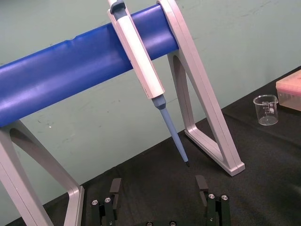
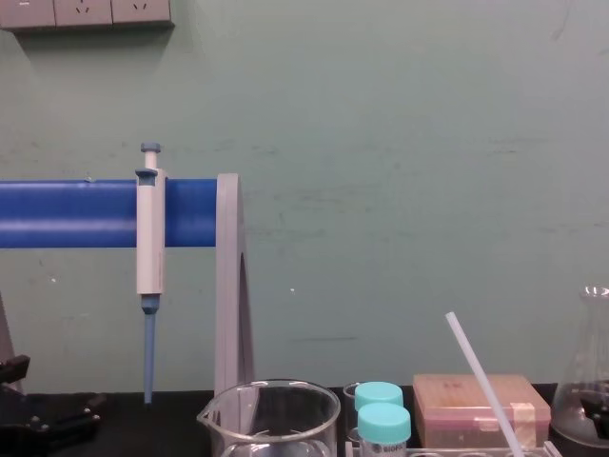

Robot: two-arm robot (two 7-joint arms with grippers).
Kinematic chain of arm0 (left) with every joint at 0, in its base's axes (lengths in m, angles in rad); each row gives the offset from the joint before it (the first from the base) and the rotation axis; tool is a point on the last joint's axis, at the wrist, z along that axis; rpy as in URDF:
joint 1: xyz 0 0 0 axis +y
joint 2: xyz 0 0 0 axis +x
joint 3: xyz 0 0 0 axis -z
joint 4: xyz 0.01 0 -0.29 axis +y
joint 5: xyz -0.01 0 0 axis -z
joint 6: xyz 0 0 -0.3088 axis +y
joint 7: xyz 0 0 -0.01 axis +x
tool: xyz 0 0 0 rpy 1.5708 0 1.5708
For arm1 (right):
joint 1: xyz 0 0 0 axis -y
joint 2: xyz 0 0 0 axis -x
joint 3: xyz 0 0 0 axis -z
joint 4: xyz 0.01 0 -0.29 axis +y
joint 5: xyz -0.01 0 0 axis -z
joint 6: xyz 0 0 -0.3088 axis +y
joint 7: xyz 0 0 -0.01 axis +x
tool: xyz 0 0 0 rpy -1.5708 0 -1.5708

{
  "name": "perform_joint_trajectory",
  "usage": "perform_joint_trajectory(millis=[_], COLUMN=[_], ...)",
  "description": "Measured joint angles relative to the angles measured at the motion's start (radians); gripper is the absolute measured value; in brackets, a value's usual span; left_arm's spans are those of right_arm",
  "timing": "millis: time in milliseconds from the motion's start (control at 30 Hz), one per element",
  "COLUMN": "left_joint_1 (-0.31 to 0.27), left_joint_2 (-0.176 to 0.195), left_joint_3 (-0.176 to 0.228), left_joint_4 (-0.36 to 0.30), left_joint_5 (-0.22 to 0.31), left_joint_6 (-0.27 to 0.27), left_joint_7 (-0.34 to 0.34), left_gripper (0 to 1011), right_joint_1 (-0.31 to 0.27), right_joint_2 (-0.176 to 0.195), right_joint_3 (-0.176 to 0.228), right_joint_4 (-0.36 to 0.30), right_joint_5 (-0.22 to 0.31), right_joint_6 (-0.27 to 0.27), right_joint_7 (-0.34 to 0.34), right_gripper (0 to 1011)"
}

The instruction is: Pick up the stirring rod with one hand, then place it down.

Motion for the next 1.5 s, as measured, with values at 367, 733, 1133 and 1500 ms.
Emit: perform_joint_trajectory(millis=[367, 733, 1133, 1500], left_joint_1=[0.0, 0.0, 0.0, 0.0], left_joint_2=[0.0, 0.0, 0.0, 0.0], left_joint_3=[0.0, 0.0, 0.0, 0.0], left_joint_4=[0.0, 0.0, 0.0, 0.0], left_joint_5=[0.0, 0.0, 0.0, 0.0], left_joint_6=[0.0, 0.0, 0.0, 0.0], left_joint_7=[0.0, 0.0, 0.0, 0.0], left_gripper=[1000, 1000, 1000, 1000], right_joint_1=[0.0, 0.0, 0.0, 0.0], right_joint_2=[0.0, 0.0, 0.0, 0.0], right_joint_3=[0.0, 0.0, 0.0, 0.0], right_joint_4=[0.0, 0.0, 0.0, 0.0], right_joint_5=[0.0, 0.0, 0.0, 0.0], right_joint_6=[0.0, 0.0, 0.0, 0.0], right_joint_7=[0.0, 0.0, 0.0, 0.0], right_gripper=[1003, 1003, 1003, 1003])
